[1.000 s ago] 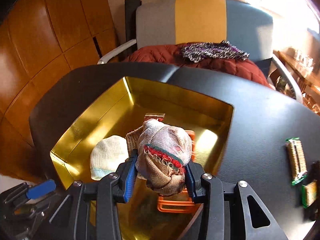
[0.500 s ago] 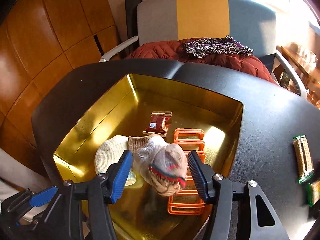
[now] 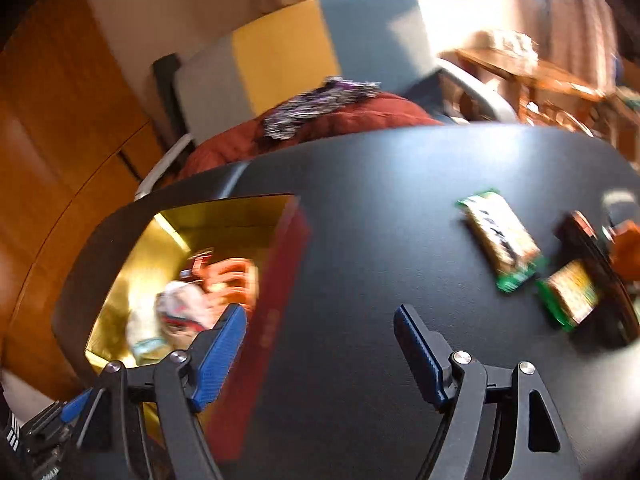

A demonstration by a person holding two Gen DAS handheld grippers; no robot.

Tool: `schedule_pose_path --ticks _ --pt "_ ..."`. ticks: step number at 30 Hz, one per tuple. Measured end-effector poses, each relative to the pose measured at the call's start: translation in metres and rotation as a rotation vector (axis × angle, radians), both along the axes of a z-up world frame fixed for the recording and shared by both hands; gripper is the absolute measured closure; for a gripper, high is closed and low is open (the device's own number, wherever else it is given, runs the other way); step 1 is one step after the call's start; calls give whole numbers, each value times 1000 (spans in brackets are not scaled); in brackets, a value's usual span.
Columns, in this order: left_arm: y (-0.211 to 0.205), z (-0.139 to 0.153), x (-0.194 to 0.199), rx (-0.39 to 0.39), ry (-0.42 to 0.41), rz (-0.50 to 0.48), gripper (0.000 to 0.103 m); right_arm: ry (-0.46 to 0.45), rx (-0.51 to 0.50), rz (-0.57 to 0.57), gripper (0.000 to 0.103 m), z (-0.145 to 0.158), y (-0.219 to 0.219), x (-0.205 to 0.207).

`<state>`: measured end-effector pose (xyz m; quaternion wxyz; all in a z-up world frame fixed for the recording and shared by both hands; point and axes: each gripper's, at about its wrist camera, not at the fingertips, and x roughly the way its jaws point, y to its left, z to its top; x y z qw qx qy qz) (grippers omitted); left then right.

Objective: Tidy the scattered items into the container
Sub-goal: 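Move the right tool over the brown brick strip while the left tool moves toward the cracker packet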

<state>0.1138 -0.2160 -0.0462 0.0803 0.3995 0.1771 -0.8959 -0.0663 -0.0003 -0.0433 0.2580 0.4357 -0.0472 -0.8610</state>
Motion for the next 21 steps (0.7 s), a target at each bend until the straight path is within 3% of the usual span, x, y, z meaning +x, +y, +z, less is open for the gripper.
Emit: schedule_pose_path --ticks 8,13,17,21 --pt "43 -1 -28 -26 -45 -125 63 -15 34 -224 26 -26 132 6" --pt "72 -7 -43 -31 -83 -211 63 15 19 -256 25 -20 190 3" --pt "92 -10 -52 -39 -102 -266 63 70 33 -224 23 -5 197 -33" --pt "103 -12 -56 -45 -110 -297 63 58 86 -179 23 -11 184 -79"
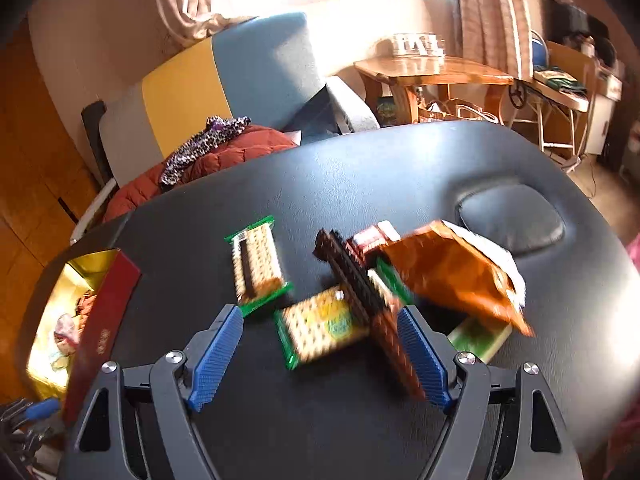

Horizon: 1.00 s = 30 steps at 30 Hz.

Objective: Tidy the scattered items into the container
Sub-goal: 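Move the right tool over the brown brick strip while the left tool moves toward the cracker packet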

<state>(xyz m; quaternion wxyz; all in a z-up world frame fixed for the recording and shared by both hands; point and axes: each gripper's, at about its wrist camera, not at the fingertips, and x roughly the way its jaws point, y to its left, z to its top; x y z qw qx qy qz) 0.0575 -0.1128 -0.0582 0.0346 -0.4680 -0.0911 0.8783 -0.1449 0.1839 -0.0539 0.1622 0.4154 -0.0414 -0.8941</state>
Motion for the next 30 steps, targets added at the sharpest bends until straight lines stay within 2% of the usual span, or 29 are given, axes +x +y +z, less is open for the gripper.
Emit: schedule_pose_path --ticks 3,8,10,17,23,30 --pt "1 0 -2 -12 0 -3 63 -37 48 8 23 -12 -10 -36" --pt "1 -3 -6 3 -15 -3 63 -127 40 26 22 -37 -21 -62" --pt "2 -4 -7 4 -20 -4 63 -109 55 40 21 -41 -25 -52" --pt "6 -6 -4 18 -22 -16 63 -126 -66 144 20 -41 -49 6" --pt "5 0 4 19 3 -21 63 -190 -238 286 22 -38 -76 59" --pt "-2 6 13 39 28 -1 63 -151 -280 221 20 -23 -54 82"
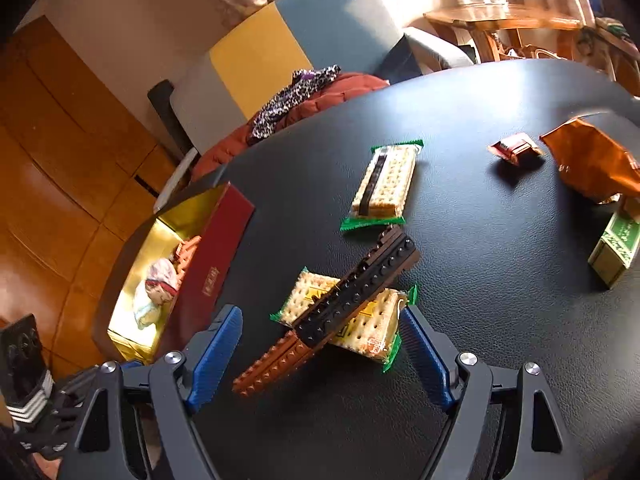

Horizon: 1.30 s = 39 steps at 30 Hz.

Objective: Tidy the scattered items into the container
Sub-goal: 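Move the right tool over the brown brick strip while the left tool moves toward the cracker packet, then grasp the green-edged WEIDAN cracker packet with the left tool and lift it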

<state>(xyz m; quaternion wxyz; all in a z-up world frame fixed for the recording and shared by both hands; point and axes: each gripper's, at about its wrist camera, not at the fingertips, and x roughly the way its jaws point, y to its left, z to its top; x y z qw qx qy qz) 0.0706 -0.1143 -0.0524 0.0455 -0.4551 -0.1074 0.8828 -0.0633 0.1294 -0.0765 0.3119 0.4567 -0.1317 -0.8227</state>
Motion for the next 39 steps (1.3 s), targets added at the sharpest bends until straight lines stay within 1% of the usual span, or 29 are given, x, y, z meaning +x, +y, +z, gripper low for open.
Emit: schedule_pose_path --ticks 3,5,7,9,10,13,14,16,18,20,22,25,26,28,33,36,39 --pt "0 2 3 0 7 0 63 10 -50 32 20 10 -9 -5" --pt "0 4 6 -3 15 2 63 10 -71 75 20 15 -23 -10" --pt "-2 5 7 -5 19 9 63 11 -76 126 20 19 -47 -16" --pt "-4 5 9 -2 19 18 63 -18 -85 187 21 17 -73 -22" --pt "-5 5 10 -2 19 21 63 -39 -72 202 21 14 -84 -24" --pt "-8 6 11 -1 22 26 63 -107 21 254 22 0 -108 -31" --pt "-9 6 11 -1 24 28 63 -107 70 262 22 -4 -111 -29" --pt "-11 6 11 1 29 29 63 -81 148 265 22 -5 -102 -19" --pt "-10 5 8 4 28 22 63 -56 194 227 23 -3 -78 -12" --pt "-6 4 4 -4 28 4 63 -37 225 148 23 2 -50 -13" --pt "-1 3 0 -19 28 -19 62 -39 222 64 22 3 -17 -16" --pt "13 6 -10 -45 32 -87 62 -50 213 -59 22 2 27 -17" --pt "18 7 -14 -55 34 -112 58 -51 198 -84 21 2 36 -16" --pt "34 10 -27 -96 40 -192 56 -46 167 -134 21 1 54 -9" --pt "79 12 -61 -223 45 -411 55 -19 128 -220 20 -2 75 6" --pt "105 5 -79 -276 32 -556 55 -18 101 -253 19 -2 81 7" --pt "126 -6 -97 -322 -4 -682 55 -21 91 -271 18 -6 90 8"
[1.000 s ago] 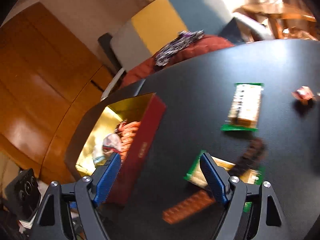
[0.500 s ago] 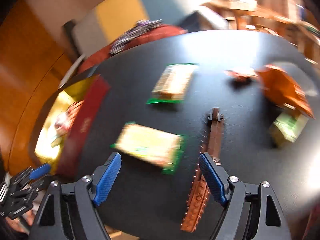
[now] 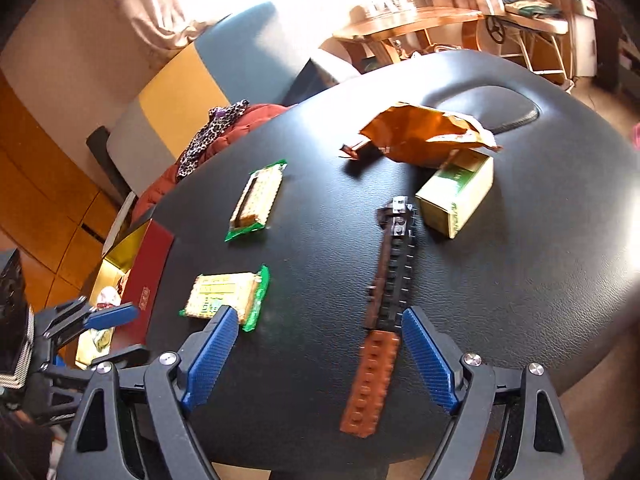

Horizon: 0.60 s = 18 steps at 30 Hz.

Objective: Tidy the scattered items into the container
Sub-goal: 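Grasp the green-edged WEIDAN cracker packet with the left tool and lift it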

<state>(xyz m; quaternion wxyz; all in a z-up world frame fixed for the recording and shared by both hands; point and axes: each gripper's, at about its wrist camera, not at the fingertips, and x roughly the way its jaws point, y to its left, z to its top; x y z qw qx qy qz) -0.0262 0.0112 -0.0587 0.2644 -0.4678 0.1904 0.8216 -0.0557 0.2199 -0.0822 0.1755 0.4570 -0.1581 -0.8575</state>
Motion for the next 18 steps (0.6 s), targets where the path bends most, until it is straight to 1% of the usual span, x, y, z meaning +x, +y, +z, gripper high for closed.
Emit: schedule_pose_path --ticks 5,8,11,14,18 --pt "13 -14 -26 -53 -47 -83 54 2 -15 -20 17 -5 15 -1" --pt "19 -23 -40 -75 -76 -133 53 -6 -35 -32 17 -11 22 -3" --pt "22 -29 -49 -101 -103 -193 53 -22 -34 -37 17 -18 26 -7" --pt "25 -33 -58 -124 -108 -239 53 -35 -40 -40 17 -24 28 -9" --pt "28 -29 -69 -119 -118 -289 52 -44 -51 -37 17 -29 29 -12"
